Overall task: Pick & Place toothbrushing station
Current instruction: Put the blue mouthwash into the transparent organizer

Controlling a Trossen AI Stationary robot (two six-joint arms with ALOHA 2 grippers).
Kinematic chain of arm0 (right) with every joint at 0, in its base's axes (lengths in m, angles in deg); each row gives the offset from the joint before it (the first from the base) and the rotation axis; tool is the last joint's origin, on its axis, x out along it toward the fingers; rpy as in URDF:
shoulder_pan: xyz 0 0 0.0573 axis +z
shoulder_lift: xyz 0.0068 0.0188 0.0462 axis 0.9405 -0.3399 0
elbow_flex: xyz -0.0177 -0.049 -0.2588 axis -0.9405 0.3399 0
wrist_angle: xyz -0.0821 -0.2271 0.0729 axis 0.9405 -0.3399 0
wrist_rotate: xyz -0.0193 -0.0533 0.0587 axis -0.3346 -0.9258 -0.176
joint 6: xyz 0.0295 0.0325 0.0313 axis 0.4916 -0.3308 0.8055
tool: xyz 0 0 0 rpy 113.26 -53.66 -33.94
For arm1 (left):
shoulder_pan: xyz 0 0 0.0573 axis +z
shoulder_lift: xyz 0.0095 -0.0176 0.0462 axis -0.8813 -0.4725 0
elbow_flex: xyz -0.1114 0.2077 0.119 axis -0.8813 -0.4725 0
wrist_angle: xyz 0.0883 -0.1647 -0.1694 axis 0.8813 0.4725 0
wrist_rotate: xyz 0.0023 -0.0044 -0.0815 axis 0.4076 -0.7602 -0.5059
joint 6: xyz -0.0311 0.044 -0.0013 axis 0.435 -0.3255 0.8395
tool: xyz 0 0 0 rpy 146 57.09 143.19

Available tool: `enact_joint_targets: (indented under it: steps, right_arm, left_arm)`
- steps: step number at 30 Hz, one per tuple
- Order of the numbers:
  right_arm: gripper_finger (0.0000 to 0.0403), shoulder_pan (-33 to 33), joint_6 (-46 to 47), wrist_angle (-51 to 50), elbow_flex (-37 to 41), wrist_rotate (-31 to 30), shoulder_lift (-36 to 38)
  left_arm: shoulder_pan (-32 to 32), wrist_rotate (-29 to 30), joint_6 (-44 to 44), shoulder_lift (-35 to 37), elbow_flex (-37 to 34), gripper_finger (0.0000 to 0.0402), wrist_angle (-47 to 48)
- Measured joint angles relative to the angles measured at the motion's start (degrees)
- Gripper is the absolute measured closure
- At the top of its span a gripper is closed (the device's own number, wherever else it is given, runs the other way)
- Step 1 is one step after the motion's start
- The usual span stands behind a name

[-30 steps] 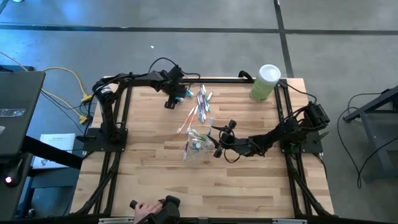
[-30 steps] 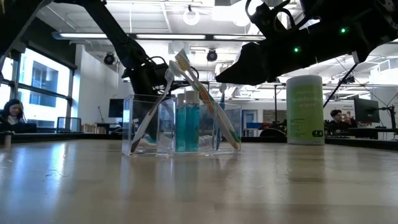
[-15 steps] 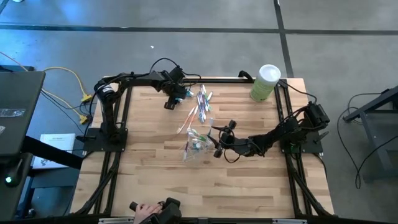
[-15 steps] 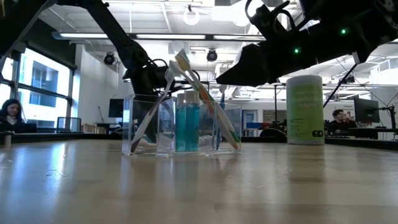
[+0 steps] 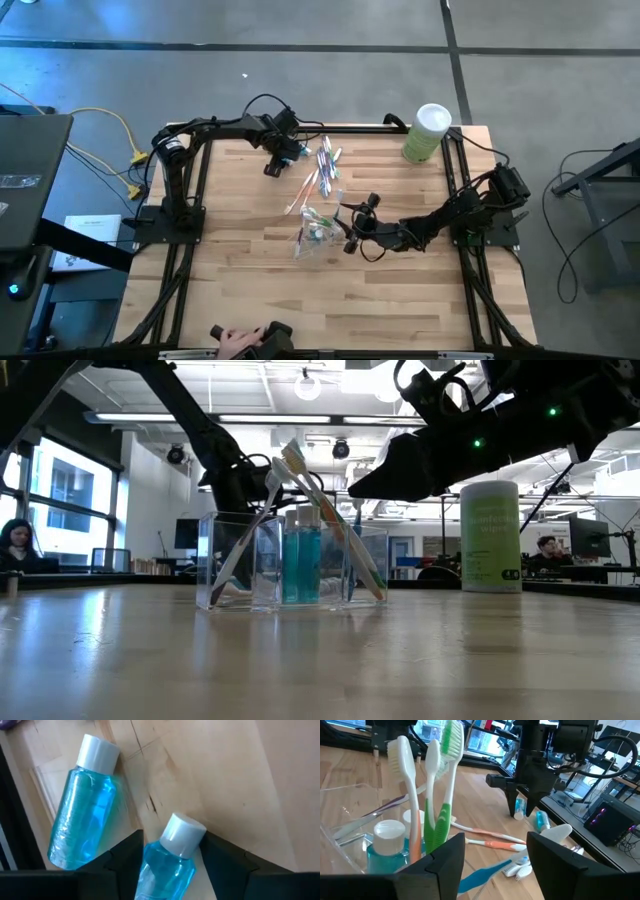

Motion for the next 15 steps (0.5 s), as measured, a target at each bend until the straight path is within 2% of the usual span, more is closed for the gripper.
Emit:
enact_joint_targets:
  steps: [6, 15]
  right_arm:
    - [0.0198, 0.0, 0.0, 0.0, 0.0, 0.0, 0.0]
    - [0.0198, 0.0, 0.0, -1.0, 0.0, -0.3, 0.0]
  left_arm:
    - [0.0, 0.0, 2.7, 0.0, -0.1, 0.0268, 1.1]
    - [0.0, -1.9, 5.3, 0.5, -0.1, 0.0276, 3.4]
